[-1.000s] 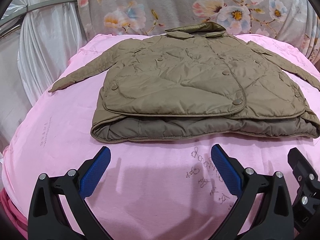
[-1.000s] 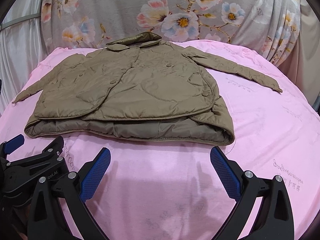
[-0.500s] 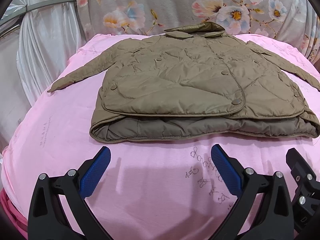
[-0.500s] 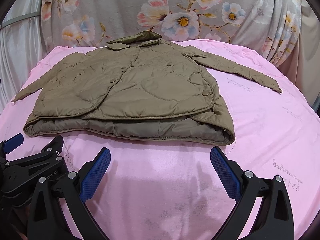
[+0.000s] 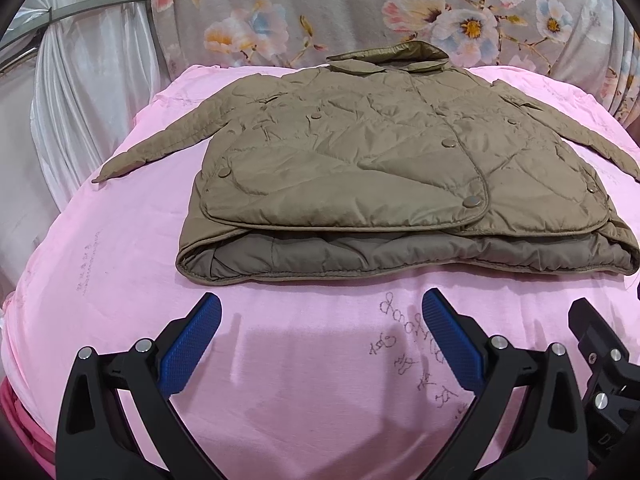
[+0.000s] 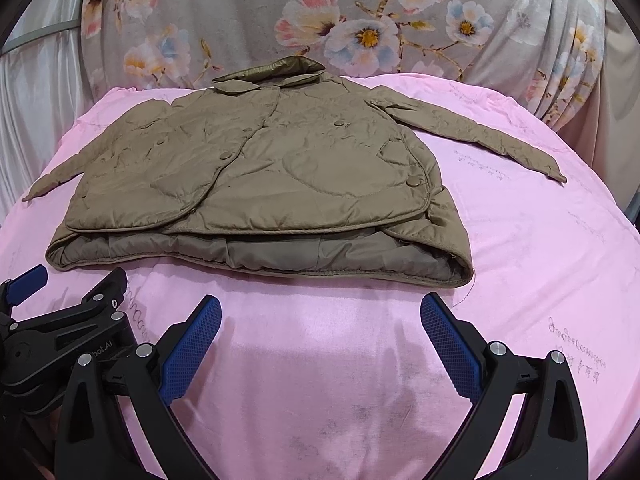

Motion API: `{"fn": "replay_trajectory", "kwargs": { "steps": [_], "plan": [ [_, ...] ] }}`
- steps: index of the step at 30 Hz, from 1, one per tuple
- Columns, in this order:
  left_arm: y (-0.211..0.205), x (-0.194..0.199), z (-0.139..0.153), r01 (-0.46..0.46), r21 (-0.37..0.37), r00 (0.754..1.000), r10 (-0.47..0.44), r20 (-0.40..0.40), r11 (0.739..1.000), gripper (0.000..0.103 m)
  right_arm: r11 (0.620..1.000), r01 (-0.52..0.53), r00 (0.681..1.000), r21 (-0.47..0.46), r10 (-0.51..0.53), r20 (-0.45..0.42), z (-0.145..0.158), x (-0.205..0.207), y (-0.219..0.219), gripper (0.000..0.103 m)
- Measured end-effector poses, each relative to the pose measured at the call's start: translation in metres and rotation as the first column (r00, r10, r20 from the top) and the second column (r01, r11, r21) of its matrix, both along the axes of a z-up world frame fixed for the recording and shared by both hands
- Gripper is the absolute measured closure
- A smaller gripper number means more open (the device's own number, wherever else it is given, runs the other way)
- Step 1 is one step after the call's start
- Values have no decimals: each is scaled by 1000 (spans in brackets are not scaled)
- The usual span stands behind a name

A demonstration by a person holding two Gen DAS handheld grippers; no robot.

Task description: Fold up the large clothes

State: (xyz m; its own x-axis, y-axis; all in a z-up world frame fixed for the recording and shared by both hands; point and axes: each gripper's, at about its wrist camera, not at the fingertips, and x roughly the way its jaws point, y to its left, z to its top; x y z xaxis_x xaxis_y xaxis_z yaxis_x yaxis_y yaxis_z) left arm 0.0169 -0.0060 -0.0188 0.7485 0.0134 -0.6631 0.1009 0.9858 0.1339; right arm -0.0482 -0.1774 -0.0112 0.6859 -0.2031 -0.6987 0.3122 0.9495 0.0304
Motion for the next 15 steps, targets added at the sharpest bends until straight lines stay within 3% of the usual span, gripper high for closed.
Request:
{"fn": "replay_trajectory", "kwargs": {
  "steps": [7,11,15],
  "plan": [
    [10,4,3,-32,-29,999,32,-24,999,5,999,-5,1000,44,3,28,11,-3,-19,5],
    [10,4,10,-26,-15,999,26,-21,1000,5,999,41,996,1,-41,76,32,-1,-50,5],
    [6,7,29,-6,13,1000,6,-1,1000,5,996,79,992,36,-82,100,47,11,-92,5]
  ]
}}
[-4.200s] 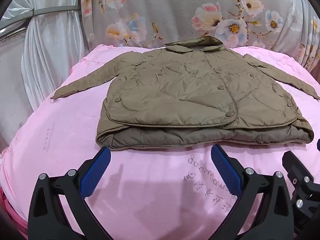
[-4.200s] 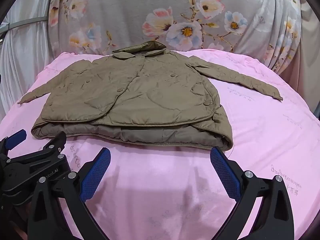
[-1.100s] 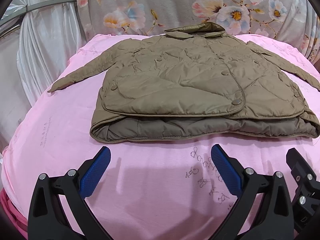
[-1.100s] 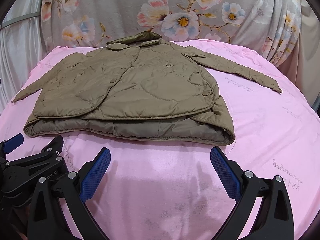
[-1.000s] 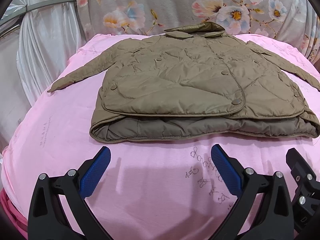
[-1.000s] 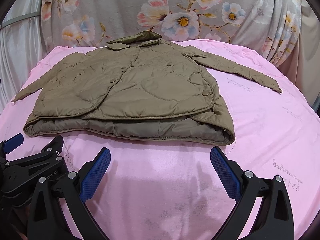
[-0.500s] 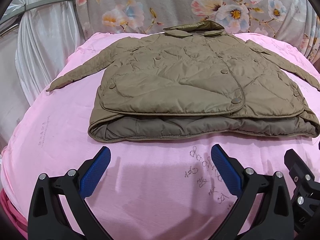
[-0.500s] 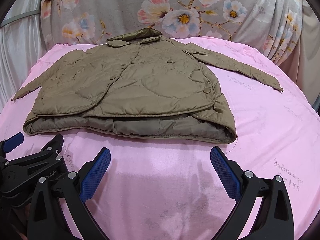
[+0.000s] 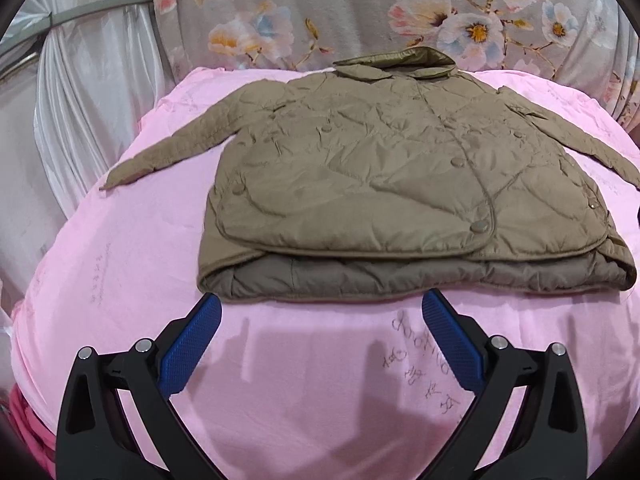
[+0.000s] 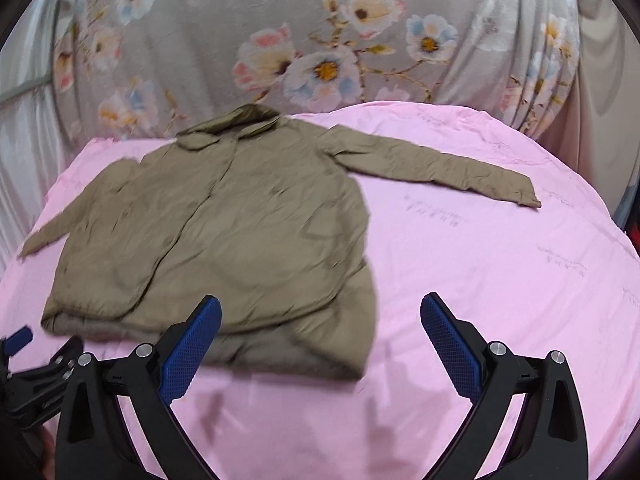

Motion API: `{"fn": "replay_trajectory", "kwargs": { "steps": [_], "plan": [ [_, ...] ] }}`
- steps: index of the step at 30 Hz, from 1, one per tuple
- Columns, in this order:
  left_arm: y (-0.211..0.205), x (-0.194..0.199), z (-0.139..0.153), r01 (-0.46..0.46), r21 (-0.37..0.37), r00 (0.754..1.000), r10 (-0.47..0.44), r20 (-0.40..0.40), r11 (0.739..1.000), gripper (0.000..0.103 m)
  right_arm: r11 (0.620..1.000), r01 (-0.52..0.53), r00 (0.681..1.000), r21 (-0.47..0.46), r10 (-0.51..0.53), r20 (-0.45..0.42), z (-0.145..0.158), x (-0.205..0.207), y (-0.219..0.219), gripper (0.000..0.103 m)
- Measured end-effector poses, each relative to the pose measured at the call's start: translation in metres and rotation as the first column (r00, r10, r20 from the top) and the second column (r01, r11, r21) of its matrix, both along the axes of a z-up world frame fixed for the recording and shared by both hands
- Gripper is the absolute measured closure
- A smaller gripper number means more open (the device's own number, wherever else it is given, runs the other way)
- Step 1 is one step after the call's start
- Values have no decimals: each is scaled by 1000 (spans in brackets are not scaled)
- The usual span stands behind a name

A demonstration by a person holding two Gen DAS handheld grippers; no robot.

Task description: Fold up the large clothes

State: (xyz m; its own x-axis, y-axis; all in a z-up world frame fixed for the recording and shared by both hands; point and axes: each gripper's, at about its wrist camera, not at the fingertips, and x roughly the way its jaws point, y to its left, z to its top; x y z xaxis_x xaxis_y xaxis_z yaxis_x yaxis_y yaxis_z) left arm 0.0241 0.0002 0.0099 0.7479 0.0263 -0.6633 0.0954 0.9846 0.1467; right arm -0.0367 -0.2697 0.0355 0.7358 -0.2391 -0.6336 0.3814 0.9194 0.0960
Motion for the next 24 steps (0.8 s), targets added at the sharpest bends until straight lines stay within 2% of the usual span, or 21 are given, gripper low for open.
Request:
{"fn": "replay_trajectory", "kwargs": {
  "steps": [5,8,11,13,15,18,21,23,24],
  "plan": [
    [3,15,32,11,-45,999,-9,40,999,5,991,106,994,79,-108,20,12,32,-77,5],
    [11,34,47,20,-113,999,-17,31,993,5,967,189,980,171,-198,35,9,51,-144,5],
    [20,52,55,12,-161,1000,-7,29,987,5,908,290,951,304,-309,15,-7,67,-214,5],
    [25,62,57,-6,-173,999,13,36,985,5,843,337,928,420,-372,3,-23,75,-257,5],
    [30,71,57,-30,-170,999,36,34,985,5,783,385,904,489,-425,-31,-41,81,-290,5],
    [37,84,52,-66,-153,997,71,22,986,5,727,438,875,529,-479,-66,-61,89,-319,8],
    [44,96,46,-99,-136,995,101,8,986,5,695,473,853,541,-515,-84,-74,95,-335,14],
    [50,101,42,-119,-129,993,120,2,984,5,676,487,843,552,-530,-94,-82,99,-344,27],
    [53,103,40,-127,-127,992,128,-1,984,5,665,494,836,559,-540,-96,-86,101,-348,30]
  ]
}}
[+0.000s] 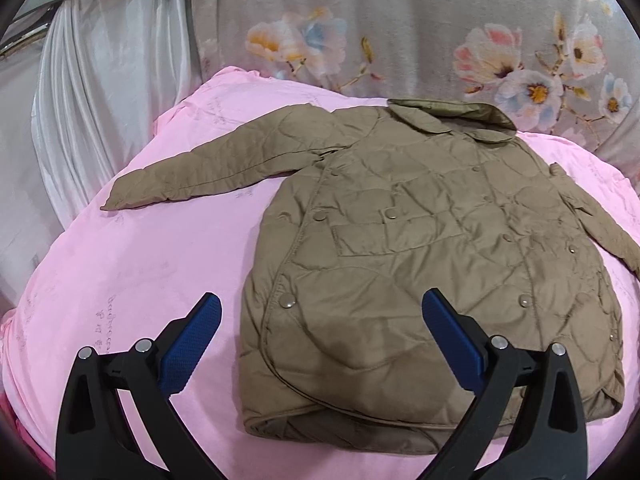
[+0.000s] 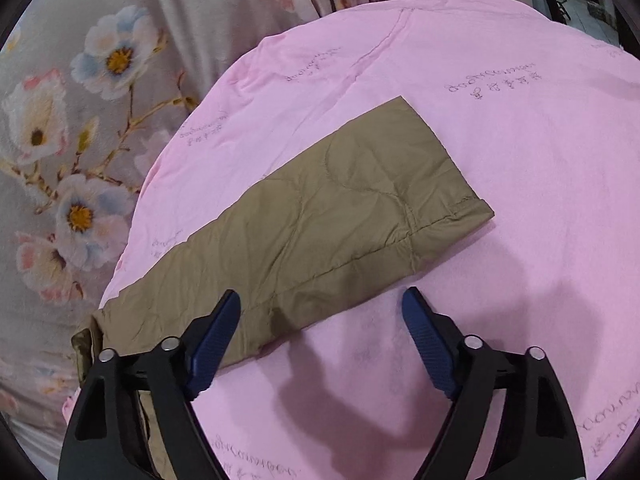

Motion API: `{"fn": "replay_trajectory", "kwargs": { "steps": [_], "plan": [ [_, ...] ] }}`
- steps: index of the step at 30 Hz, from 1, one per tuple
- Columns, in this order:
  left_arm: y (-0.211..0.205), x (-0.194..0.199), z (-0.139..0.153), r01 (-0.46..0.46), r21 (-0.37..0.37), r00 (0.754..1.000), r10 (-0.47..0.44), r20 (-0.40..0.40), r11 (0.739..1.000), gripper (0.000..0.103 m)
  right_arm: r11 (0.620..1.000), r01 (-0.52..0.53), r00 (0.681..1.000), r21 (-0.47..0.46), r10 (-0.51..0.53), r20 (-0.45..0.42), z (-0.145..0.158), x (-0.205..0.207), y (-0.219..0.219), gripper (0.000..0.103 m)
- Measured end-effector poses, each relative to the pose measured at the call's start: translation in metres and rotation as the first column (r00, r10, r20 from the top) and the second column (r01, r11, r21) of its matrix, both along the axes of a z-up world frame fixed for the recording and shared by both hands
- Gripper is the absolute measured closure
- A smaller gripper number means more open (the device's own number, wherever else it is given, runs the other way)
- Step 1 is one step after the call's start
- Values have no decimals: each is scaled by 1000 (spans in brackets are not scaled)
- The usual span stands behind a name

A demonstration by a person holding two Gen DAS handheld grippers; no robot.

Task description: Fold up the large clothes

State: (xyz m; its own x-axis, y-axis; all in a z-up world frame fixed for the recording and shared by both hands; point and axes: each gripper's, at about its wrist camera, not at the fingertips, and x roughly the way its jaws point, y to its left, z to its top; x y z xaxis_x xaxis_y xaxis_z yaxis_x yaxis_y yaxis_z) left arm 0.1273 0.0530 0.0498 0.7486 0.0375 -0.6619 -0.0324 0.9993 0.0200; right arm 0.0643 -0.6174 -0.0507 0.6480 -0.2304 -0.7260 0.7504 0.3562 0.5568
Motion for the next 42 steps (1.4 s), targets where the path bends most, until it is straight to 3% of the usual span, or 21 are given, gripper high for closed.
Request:
{"fn": "replay_trajectory", "kwargs": {
  "steps": [3,4,5,8,12,15,19,23,27,32,34,36,38,42],
  "plan": [
    [6,4,-3,-18,6,1000,18,-3,1000,5,999,35,999,-14,-35,0,-2,5,-9,60],
    [7,5,-4,-21,9,1000,21,-4,1000,5,999,33,999,-9,-33,2,-2,9,-13,79],
    [8,6,-4,-25,13,1000,26,-5,1000,5,999,32,999,-6,-32,11,-1,12,-16,87],
    [11,8,-6,-35,24,999,35,-8,999,5,998,36,998,-52,-34,55,21,19,-16,96],
    [12,8,-6,-42,35,999,42,-2,999,5,978,-31,987,-205,61,146,90,43,11,98],
    [11,8,-6,-44,37,999,44,0,998,5,940,-123,954,-319,200,222,150,67,53,99],
    [11,8,-3,-46,27,999,46,0,999,5,838,-287,867,-464,433,245,215,110,136,99],
    [12,8,1,-53,26,999,53,2,998,5,703,-448,736,-553,641,218,249,148,232,99],
    [15,8,2,-62,36,998,62,2,997,5,593,-579,613,-559,769,180,247,183,311,99],
    [20,9,0,-69,42,998,69,-5,997,5,493,-704,511,-511,851,117,207,213,383,99],
    [23,13,0,-71,36,997,71,-11,997,5,440,-755,469,-486,880,69,183,222,411,91],
    [25,17,0,-68,17,998,68,-19,998,5,410,-789,447,-458,894,30,162,226,426,84],
    [28,22,0,-60,-10,998,59,-27,998,5,392,-813,418,-430,908,39,146,227,435,64],
    [29,43,3,-18,-102,999,13,-51,995,5,438,-792,440,-425,893,101,140,210,420,54]
  ]
}}
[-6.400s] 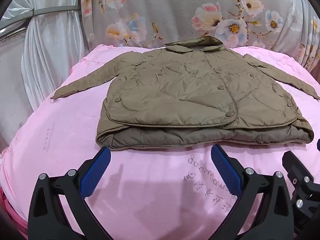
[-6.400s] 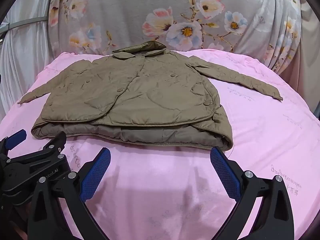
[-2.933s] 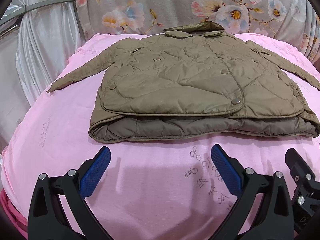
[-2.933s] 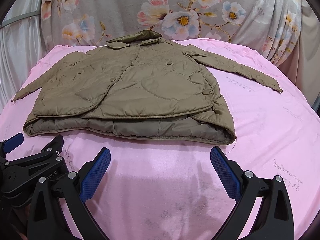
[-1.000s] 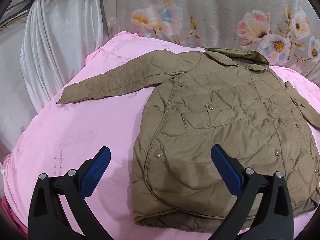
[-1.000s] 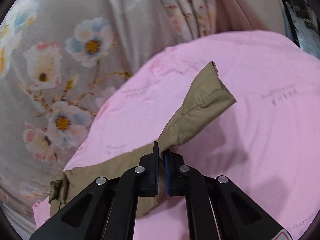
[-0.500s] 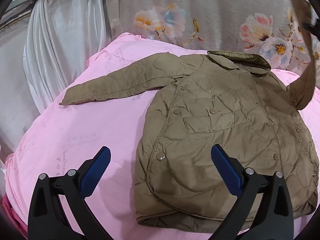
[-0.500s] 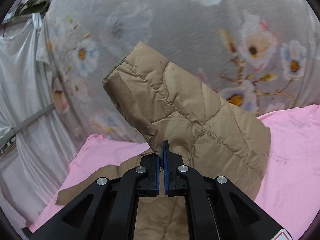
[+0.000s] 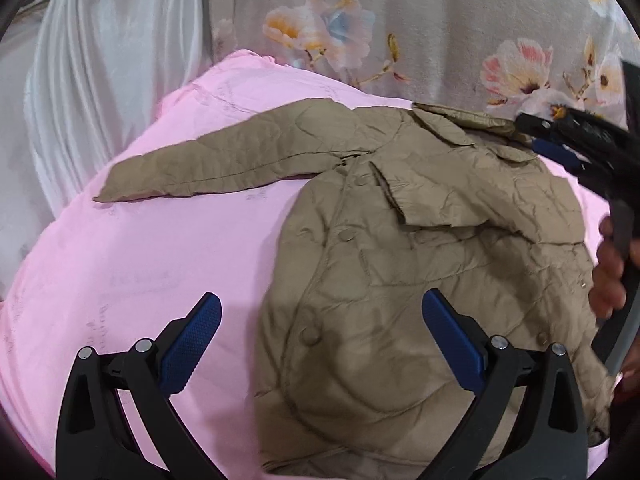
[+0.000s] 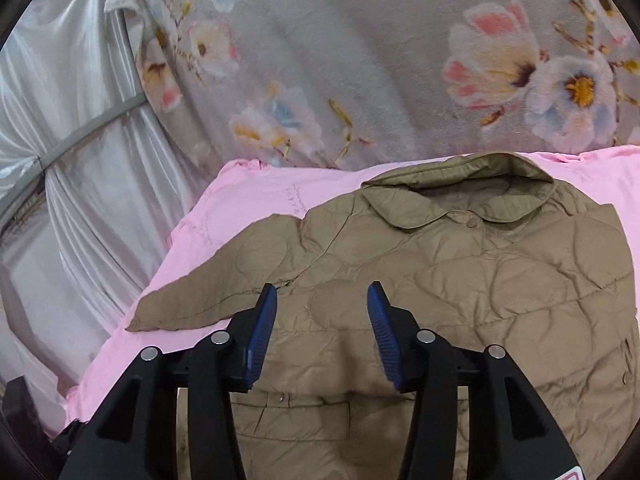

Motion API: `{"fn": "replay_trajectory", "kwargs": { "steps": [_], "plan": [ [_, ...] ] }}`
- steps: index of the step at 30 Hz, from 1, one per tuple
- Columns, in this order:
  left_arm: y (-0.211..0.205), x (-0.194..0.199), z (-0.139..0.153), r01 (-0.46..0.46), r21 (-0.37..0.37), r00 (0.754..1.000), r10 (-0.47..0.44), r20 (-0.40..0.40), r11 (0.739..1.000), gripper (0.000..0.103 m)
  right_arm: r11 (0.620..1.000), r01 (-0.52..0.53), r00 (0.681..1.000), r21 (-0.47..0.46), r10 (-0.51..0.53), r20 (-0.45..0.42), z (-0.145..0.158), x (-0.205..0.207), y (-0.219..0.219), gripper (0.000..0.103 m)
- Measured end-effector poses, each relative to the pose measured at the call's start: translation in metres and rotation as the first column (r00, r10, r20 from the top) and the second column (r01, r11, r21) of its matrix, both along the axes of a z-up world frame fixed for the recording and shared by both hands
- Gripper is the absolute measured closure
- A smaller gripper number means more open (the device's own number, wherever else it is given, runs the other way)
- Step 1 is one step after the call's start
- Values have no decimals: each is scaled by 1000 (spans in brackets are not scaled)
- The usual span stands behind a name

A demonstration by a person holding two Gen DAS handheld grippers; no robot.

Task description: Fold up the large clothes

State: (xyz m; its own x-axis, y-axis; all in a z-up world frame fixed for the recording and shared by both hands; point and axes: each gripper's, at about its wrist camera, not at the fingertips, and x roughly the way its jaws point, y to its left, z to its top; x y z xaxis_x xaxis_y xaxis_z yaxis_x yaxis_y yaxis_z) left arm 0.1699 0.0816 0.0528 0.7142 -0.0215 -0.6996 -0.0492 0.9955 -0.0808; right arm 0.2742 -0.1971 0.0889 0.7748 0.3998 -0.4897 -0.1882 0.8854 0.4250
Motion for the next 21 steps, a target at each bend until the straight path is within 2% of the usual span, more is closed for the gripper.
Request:
{"fn": "replay_trajectory", "kwargs": {
  "steps": [3,6,10,11,13,15,17,19,20,21],
  "plan": [
    [-7,27,1,56,-109,997,-61,-40,992,5,996,69,998,58,-69,-3,-4,-18,-34,47],
    [-17,65,-6,90,-242,988,-117,-98,966,5,979,179,983,101,-173,-65,-20,-28,-78,46],
    [-37,115,-30,69,-366,972,-146,-186,928,5,932,339,933,128,-316,-173,-48,-36,-139,45],
    [-40,122,-34,48,-376,969,-135,-209,925,5,924,361,923,127,-334,-190,-54,-37,-149,45],
    [-45,134,-39,29,-451,967,-140,-215,892,5,906,408,896,111,-374,-240,-69,-34,-170,45],
    [-51,146,-42,7,-472,966,-129,-226,881,6,892,434,876,126,-386,-288,-83,-28,-185,45],
    [-56,156,-45,-10,-470,964,-117,-239,883,14,877,453,862,162,-384,-330,-97,-21,-195,45],
    [-61,165,-47,-17,-448,961,-110,-255,894,43,856,473,850,207,-382,-364,-110,-12,-202,45],
    [-63,170,-47,-25,-416,960,-95,-264,909,52,849,478,848,225,-379,-370,-113,-8,-205,45],
    [-64,174,-46,-25,-397,960,-89,-265,917,75,841,484,847,243,-379,-373,-115,-4,-207,45]
  ]
}}
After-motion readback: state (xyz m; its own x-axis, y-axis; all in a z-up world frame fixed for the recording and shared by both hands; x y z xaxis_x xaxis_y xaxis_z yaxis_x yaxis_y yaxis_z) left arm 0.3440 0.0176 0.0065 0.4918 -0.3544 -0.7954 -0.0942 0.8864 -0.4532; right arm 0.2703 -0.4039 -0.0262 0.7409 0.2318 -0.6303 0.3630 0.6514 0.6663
